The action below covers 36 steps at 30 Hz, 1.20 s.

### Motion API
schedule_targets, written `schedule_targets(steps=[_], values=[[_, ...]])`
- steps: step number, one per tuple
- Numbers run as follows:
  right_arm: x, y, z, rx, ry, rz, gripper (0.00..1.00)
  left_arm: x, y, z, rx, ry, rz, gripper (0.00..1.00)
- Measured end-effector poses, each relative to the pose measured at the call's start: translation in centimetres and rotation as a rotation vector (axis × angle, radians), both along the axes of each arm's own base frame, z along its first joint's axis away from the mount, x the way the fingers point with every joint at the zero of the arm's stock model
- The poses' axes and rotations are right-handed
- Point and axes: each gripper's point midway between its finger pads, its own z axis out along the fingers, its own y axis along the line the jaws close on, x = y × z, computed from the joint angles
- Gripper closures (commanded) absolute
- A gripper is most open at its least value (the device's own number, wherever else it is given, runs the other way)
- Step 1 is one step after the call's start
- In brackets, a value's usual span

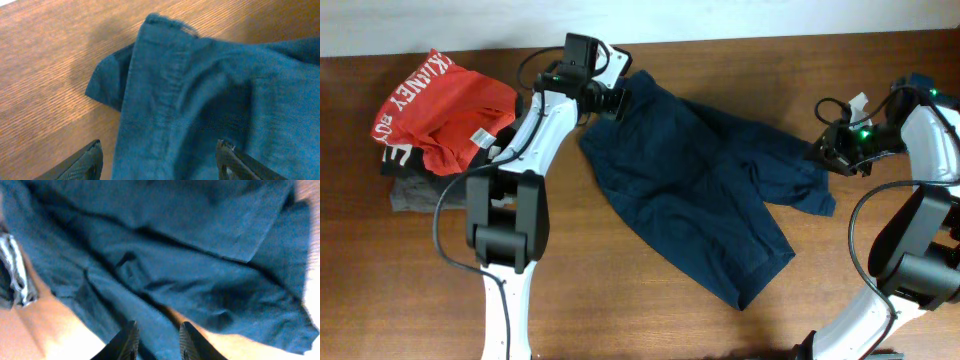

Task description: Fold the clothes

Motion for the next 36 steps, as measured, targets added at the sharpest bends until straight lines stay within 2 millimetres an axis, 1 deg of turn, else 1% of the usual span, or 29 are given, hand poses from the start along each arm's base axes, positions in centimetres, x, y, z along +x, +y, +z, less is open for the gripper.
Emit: schedule_targets(steps=[3,7,12,15,16,18,20,22,23,26,28,30,33,36], values=[[-0.6,0.6,0.2,0.027,0.012,0.017,0.68,0.9,0.0,-1.6,0.009,-0.02,0.004,0.27],[-0.7,0.8,0.4,0.041,0.008,0.031,0.68,0.8,0.2,-3.0,0.021,0.0,0.006,0.29],[-0.6,0.8,0.4,0.042,-0.001,0.035,0.68,-0.4,-0.3,-3.6,0.001,0.053,-0.022,0.43],[-0.6,0.9,0.4,0.043,-0.003,0.036,0.68,-1.1,-0.4,-3.9,-0.006,0.087,-0.035,0.55],[-0.6,0.9,0.4,0.044,-0.003,0.036,0.68,-1.3,-0.4,-4.0,-0.006,0.094,-0.039,0.58],[-0.6,0.9,0.4,0.044,-0.003,0.036,0.68,-1.5,-0.5,-4.0,-0.011,0.102,-0.042,0.67],[-0.6,0.9,0.4,0.045,-0.003,0.036,0.68,-1.5,-0.5,-4.0,-0.013,0.102,-0.046,0.69],[-0.5,0.9,0.5,0.047,-0.004,0.036,0.68,-1.5,-0.5,-4.0,-0.012,0.102,-0.047,0.67],[-0.5,0.9,0.5,0.047,-0.004,0.037,0.68,-1.5,-0.4,-4.0,-0.01,0.102,-0.044,0.57],[-0.6,0.9,0.5,0.047,-0.004,0.037,0.68,-1.2,0.0,-4.0,-0.002,0.099,-0.034,0.39],[-0.6,0.9,0.5,0.047,-0.004,0.036,0.68,-0.7,0.5,-3.5,-0.004,0.086,-0.021,0.33],[-0.6,0.9,0.5,0.047,-0.004,0.036,0.68,0.0,1.3,-2.9,-0.011,0.07,-0.005,0.23],[-0.6,0.9,0.5,0.047,-0.004,0.036,0.68,0.6,2.3,-2.3,-0.037,0.063,0.009,0.19],[-0.6,0.9,0.5,0.047,-0.004,0.036,0.68,0.7,2.9,-2.7,-0.069,0.083,0.008,0.19]])
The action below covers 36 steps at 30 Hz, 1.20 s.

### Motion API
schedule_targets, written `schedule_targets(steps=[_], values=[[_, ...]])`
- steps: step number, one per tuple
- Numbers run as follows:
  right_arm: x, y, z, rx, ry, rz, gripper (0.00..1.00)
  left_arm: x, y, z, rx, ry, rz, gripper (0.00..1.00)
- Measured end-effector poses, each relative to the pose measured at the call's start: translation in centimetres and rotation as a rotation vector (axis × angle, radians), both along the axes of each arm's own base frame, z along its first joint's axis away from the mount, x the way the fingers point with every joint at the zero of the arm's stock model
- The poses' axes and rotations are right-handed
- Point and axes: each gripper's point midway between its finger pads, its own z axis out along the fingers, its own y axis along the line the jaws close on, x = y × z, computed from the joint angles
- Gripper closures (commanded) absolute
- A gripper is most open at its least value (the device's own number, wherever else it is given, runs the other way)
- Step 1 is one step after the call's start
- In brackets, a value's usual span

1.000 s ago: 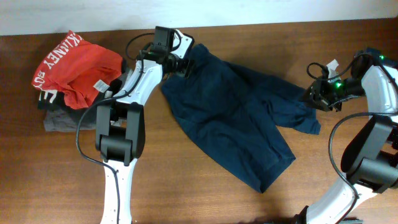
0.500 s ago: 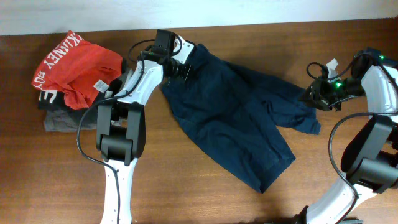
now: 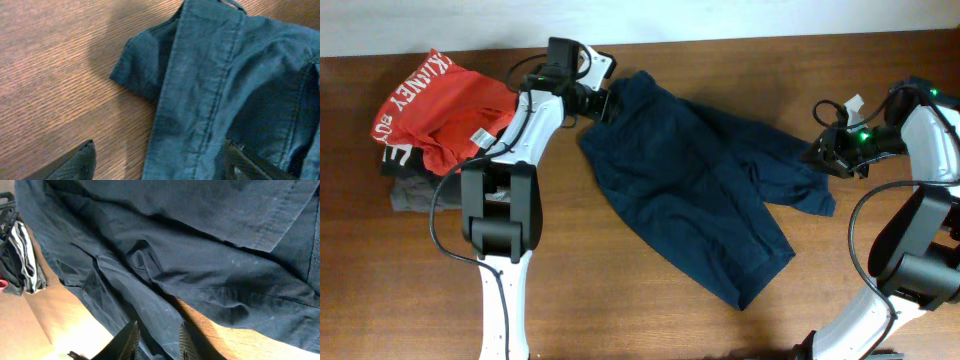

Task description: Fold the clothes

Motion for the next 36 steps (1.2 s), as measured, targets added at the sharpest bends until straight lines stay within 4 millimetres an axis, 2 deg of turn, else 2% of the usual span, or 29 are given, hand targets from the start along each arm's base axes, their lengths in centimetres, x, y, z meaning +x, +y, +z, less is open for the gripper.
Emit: schedule_targets(steps=[2,4,8,10,13,16,23,25,28,33,35,36], values=[[0.0,0.0,0.0,0.0,0.0,0.0,0.68,-0.3,0.0,-1.0,-0.015,0.027,-0.007,0.21],[0.0,0.0,0.0,0.0,0.0,0.0,0.68,-0.7,-0.3,-2.2,-0.031,0.055,-0.024,0.28],[0.0,0.0,0.0,0.0,0.0,0.0,0.68,-1.1,-0.9,-2.0,-0.068,0.07,-0.043,0.41],[0.0,0.0,0.0,0.0,0.0,0.0,0.68,-1.3,-1.3,-2.0,-0.091,0.08,-0.055,0.51],[0.0,0.0,0.0,0.0,0.0,0.0,0.68,-1.7,-1.8,-2.0,-0.119,0.091,-0.077,0.79],[0.0,0.0,0.0,0.0,-0.001,0.001,0.68,-1.8,-2.1,-1.8,-0.136,0.094,-0.085,0.99],[0.2,-0.1,0.0,-0.003,-0.008,0.0,0.67,-2.9,-1.3,-2.2,-0.132,0.168,-0.059,0.99],[0.5,-0.2,0.0,-0.011,-0.023,0.0,0.67,-3.3,-0.8,-1.6,-0.126,0.196,-0.043,0.99],[0.9,-0.4,-0.3,-0.022,-0.046,0.0,0.67,-3.8,0.4,1.9,-0.118,0.205,-0.016,0.99],[0.8,0.1,-2.5,-0.034,-0.054,0.015,0.66,-5.0,2.1,12.5,-0.091,0.082,0.018,0.99],[0.5,1.0,-4.6,-0.049,-0.043,0.027,0.66,-6.5,2.9,18.0,-0.066,0.002,0.03,0.99],[0.3,1.4,-5.6,-0.062,-0.034,0.028,0.66,-7.3,3.1,19.9,-0.054,-0.031,0.032,0.99]])
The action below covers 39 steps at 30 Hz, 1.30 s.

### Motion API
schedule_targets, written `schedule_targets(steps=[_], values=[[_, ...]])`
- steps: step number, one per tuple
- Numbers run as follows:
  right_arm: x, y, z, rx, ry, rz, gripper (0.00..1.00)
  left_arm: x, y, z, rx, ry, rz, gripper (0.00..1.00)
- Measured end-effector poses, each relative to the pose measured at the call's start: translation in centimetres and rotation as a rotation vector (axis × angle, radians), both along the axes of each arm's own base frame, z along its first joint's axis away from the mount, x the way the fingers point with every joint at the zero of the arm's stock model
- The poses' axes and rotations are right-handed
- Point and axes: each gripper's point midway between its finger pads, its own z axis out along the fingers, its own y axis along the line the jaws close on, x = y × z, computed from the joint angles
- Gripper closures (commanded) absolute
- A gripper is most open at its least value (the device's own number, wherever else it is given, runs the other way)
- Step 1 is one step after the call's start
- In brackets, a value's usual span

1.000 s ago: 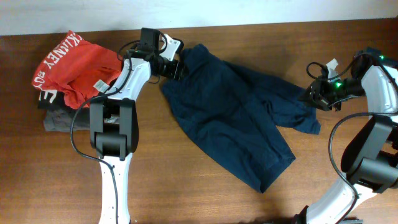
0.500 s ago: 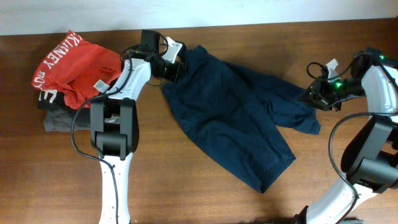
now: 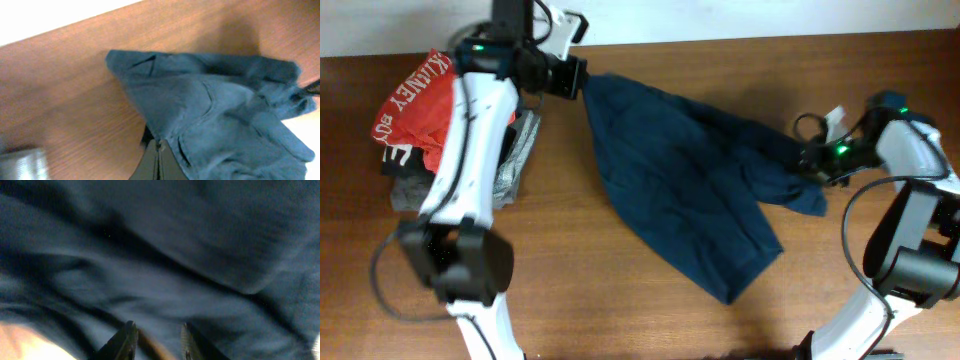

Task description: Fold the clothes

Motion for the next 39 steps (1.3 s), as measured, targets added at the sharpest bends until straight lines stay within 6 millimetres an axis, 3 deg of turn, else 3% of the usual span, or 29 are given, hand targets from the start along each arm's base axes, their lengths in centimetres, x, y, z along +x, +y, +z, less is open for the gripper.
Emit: schedule_targets(steps=[2,4,6,9,10,12,15,19,22,25,29,31,33,36,39], values=[[-0.8,0.9,-2.4,-0.042,0.046,-0.013,0.66,-1.5,0.6,2.6,0.027,-0.029,0.011,0.99],[-1.6,1.2,-4.1,-0.078,0.087,-0.038,0.65,-2.9,1.2,3.3,0.052,-0.014,0.018,0.99],[-1.9,1.6,-4.7,-0.088,0.098,-0.07,0.58,-4.2,1.8,2.7,0.083,0.045,0.027,0.99],[-1.6,1.7,-4.6,-0.08,0.08,-0.098,0.55,-5.7,2.8,0.9,0.139,0.137,0.043,1.0],[-1.4,1.7,-4.5,-0.079,0.07,-0.099,0.58,-6.0,3.1,0.4,0.158,0.158,0.051,0.99],[-1.1,1.6,-4.5,-0.081,0.059,-0.108,0.79,-6.3,3.6,0.0,0.186,0.177,0.063,1.0],[-0.7,1.2,-4.8,-0.101,0.042,-0.119,0.96,-6.3,4.0,-0.1,0.206,0.176,0.074,0.99],[-0.3,0.8,-4.7,-0.107,0.022,-0.124,0.96,-5.2,4.1,0.5,0.208,0.125,0.085,0.99],[0.7,0.2,-3.2,-0.073,-0.022,-0.117,0.96,-4.0,3.9,2.0,0.194,0.042,0.095,1.0],[3.0,-1.7,0.1,-0.055,-0.111,-0.129,0.96,-3.4,3.8,5.6,0.168,-0.088,0.106,0.99],[6.1,-5.2,5.9,-0.1,-0.261,-0.165,0.96,-5.6,4.1,12.6,0.132,-0.264,0.122,0.99],[7.0,-6.4,8.3,-0.137,-0.321,-0.18,0.96,-6.9,4.3,14.9,0.121,-0.314,0.126,0.99],[7.6,-7.3,10.3,-0.179,-0.367,-0.19,0.96,-8.1,4.5,16.1,0.117,-0.329,0.126,0.99],[7.4,-7.1,11.0,-0.171,-0.367,-0.188,0.95,-9.0,4.5,16.0,0.115,-0.309,0.118,1.0],[5.7,-5.3,10.2,-0.11,-0.279,-0.168,0.74,-7.9,3.2,16.0,0.063,-0.325,0.074,0.99]])
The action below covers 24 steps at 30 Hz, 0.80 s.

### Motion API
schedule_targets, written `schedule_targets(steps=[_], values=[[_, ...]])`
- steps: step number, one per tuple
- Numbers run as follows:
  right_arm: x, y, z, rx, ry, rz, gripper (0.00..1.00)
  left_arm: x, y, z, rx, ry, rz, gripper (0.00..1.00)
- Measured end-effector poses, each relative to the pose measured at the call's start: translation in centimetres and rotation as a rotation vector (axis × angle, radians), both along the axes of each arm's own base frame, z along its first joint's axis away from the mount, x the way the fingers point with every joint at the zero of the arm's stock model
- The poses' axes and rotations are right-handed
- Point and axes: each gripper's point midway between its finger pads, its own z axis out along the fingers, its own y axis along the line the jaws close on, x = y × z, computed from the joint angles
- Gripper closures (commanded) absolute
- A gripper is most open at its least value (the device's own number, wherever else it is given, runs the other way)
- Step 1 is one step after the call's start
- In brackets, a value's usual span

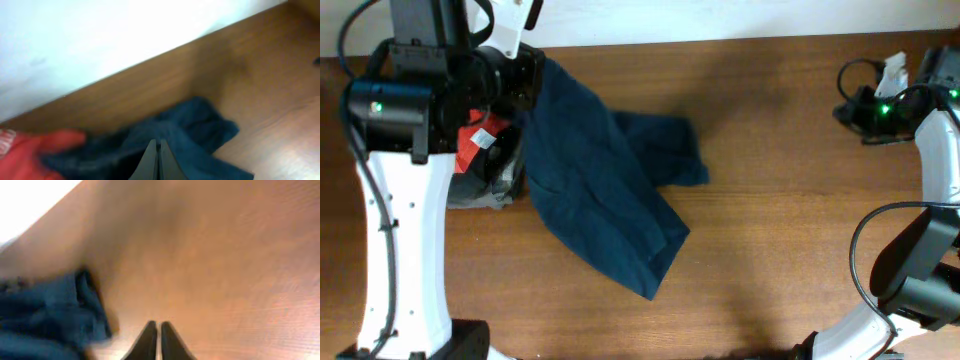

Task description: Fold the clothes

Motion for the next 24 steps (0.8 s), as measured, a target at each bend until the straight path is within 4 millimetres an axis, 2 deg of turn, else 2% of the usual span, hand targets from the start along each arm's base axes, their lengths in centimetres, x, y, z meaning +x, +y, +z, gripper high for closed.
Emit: schedule_targets(steps=[2,3,5,8,9,10,14,18,21,24], values=[[-1.1,1.7,-0.5,0.028,0.052,0.04,0.55,1.3,-1.5,1.4,-0.051,-0.077,-0.059,1.0],[-1.6,2.8,-0.7,0.035,0.074,0.078,0.52,2.0,-2.5,2.5,-0.079,-0.134,-0.099,0.99],[-2.6,5.3,-1.0,0.047,0.115,0.159,0.47,2.6,-4.4,4.9,-0.122,-0.245,-0.171,0.99],[-3.8,9.4,-1.2,0.055,0.155,0.288,0.42,2.4,-6.8,7.9,-0.165,-0.366,-0.253,1.0],[-4.0,10.0,-1.2,0.057,0.163,0.302,0.42,2.2,-7.5,8.7,-0.174,-0.401,-0.275,0.99],[-4.5,11.9,-1.3,0.058,0.177,0.362,0.42,2.1,-7.9,9.0,-0.178,-0.414,-0.285,0.99],[-5.5,16.2,-1.3,0.048,0.191,0.494,0.41,2.2,-8.2,9.9,-0.19,-0.449,-0.291,0.99],[-5.9,19.3,-1.3,0.026,0.168,0.598,0.38,2.0,-8.2,10.6,-0.196,-0.467,-0.29,1.0],[-6.2,20.2,-1.6,-0.005,0.171,0.634,0.36,1.7,-8.1,11.7,-0.197,-0.492,-0.288,0.99],[-6.3,20.0,-1.9,-0.032,0.178,0.639,0.36,1.4,-7.7,13.1,-0.193,-0.529,-0.269,1.0]])
